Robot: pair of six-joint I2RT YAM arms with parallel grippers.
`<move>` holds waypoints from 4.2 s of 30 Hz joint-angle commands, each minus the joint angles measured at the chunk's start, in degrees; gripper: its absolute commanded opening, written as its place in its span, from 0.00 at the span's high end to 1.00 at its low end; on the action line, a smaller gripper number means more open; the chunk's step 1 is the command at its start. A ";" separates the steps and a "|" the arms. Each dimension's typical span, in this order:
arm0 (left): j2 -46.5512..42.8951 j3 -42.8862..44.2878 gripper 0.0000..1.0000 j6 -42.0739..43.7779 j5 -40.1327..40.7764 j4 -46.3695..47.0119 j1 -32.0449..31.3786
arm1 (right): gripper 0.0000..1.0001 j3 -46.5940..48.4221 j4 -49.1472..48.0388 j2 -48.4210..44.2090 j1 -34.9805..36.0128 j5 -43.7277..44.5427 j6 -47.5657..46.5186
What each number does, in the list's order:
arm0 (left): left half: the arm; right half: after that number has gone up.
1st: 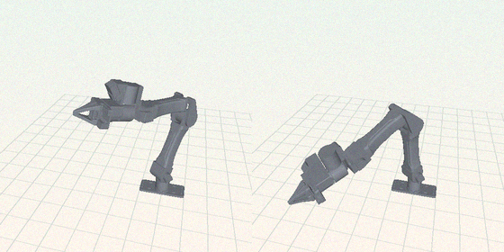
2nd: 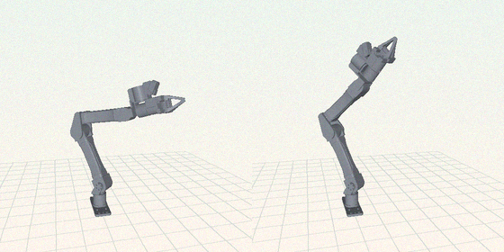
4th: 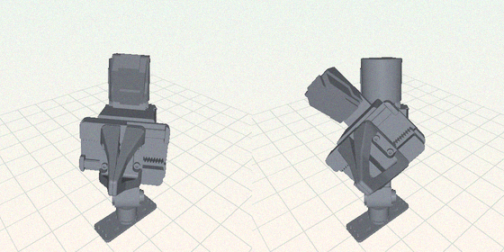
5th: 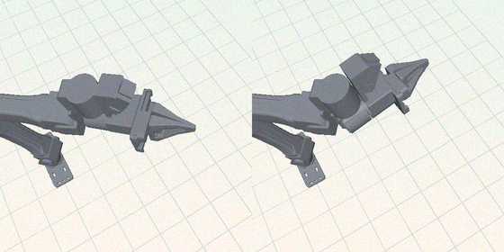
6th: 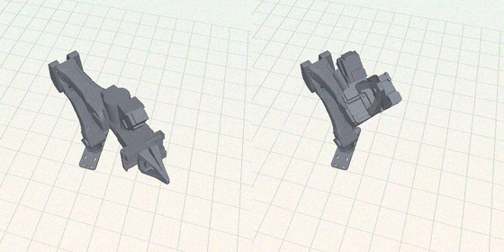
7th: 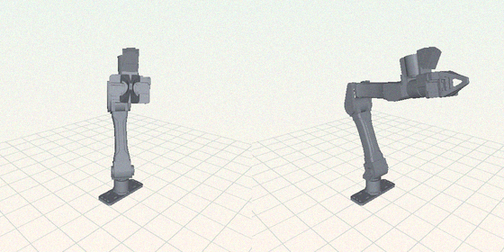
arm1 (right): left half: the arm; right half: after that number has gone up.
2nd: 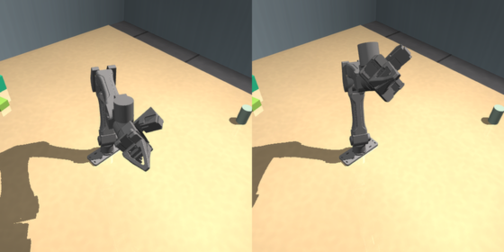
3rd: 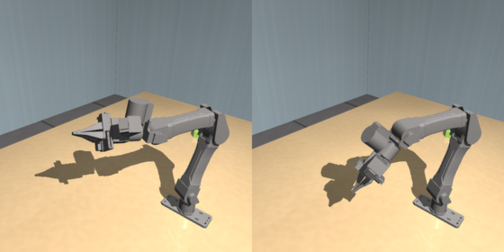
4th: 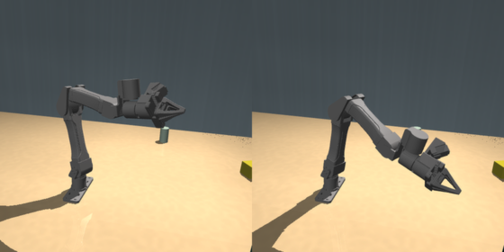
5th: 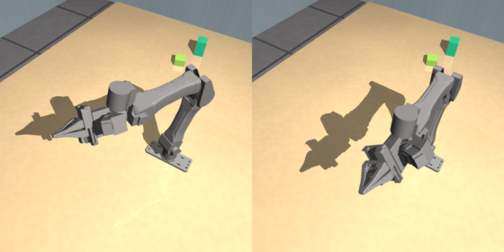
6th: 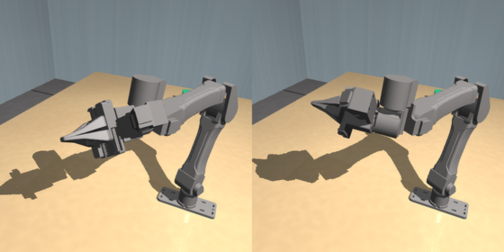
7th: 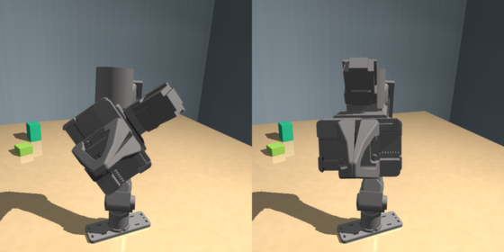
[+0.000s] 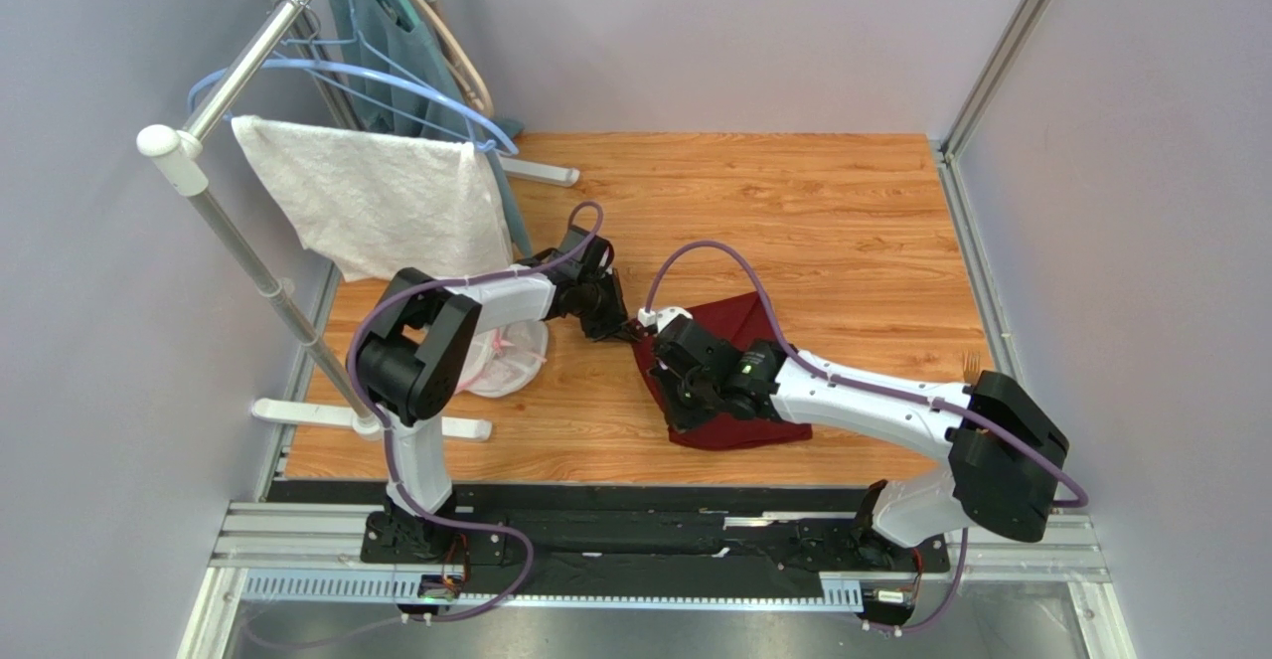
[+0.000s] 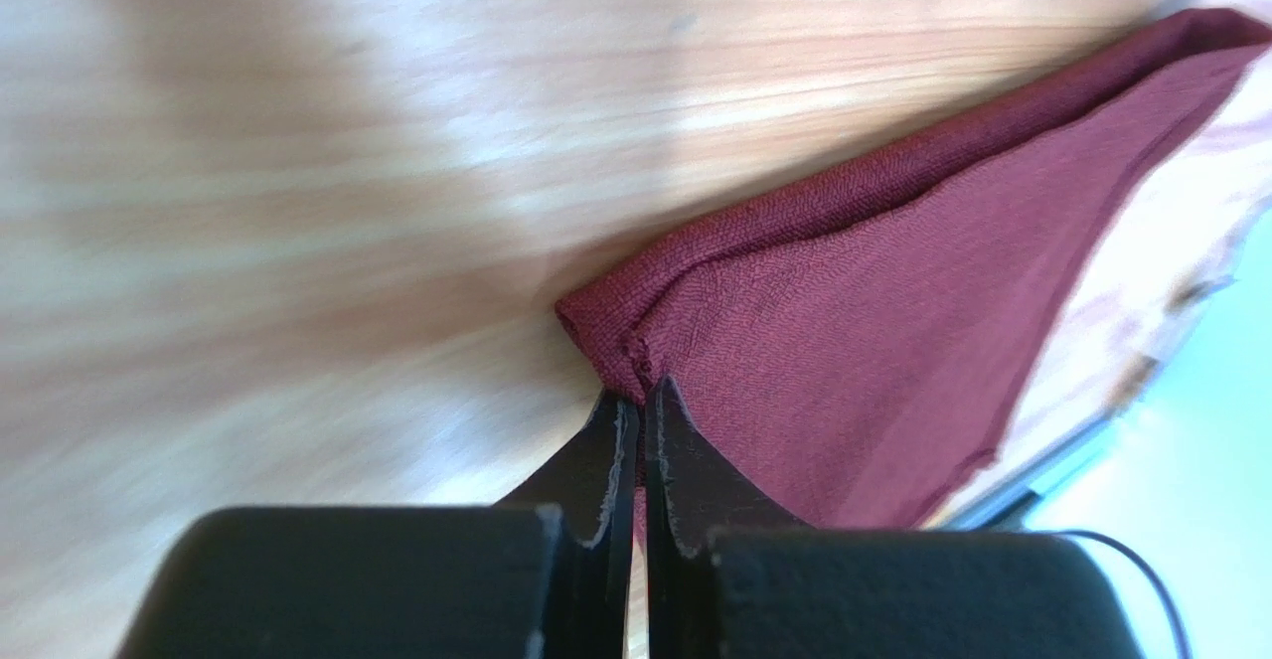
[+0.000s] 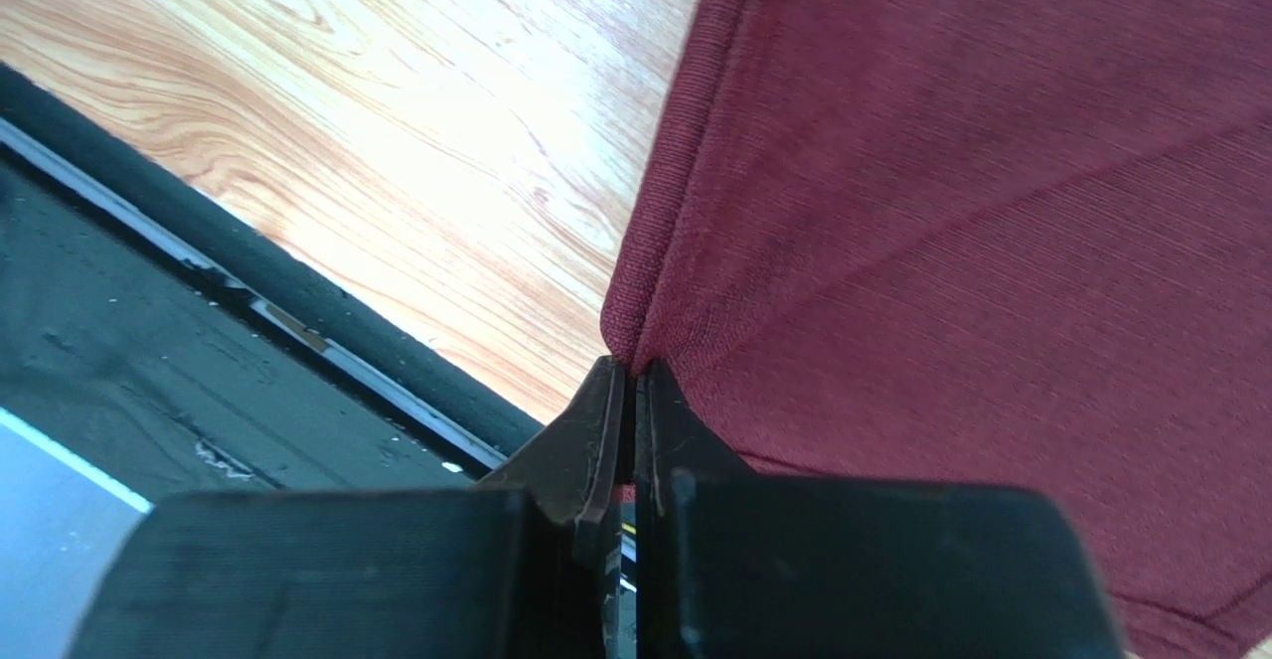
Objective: Fold the napkin into a case and place the utensils inside
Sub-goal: Turn over the upper triangle folded napkin at the center of the board, then smooth out the lower triangle-folded napkin at the center of the board.
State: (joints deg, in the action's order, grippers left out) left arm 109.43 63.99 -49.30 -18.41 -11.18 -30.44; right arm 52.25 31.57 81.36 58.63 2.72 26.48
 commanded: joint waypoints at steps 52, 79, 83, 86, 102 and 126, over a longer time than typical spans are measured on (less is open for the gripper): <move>11.69 30.14 1.00 14.93 16.74 1.25 -11.14 | 1.00 -38.62 -31.75 -24.67 -20.40 -26.46 17.20; -23.19 1.42 0.41 15.38 7.60 -3.69 -17.98 | 0.50 -4.28 -3.52 -8.60 -37.62 -12.03 6.31; -21.12 -0.18 0.31 15.37 10.58 -0.25 -23.60 | 0.72 -1.28 -6.25 -1.48 -39.73 -14.92 3.85; -15.49 2.89 0.44 15.55 12.86 -0.33 -23.97 | 0.86 -1.10 -11.17 1.95 -41.14 -19.13 3.67; 4.65 23.19 0.66 15.19 16.74 -6.12 -22.56 | 1.00 -0.13 -20.23 13.82 -44.04 -23.55 2.96; 18.27 35.24 0.63 15.81 21.58 -12.46 -20.37 | 1.00 -2.15 -24.54 18.83 -46.68 -28.74 4.20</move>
State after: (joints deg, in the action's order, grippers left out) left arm 125.89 95.61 -33.95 1.83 -21.89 -51.24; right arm 50.33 9.93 99.35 12.19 -25.08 30.63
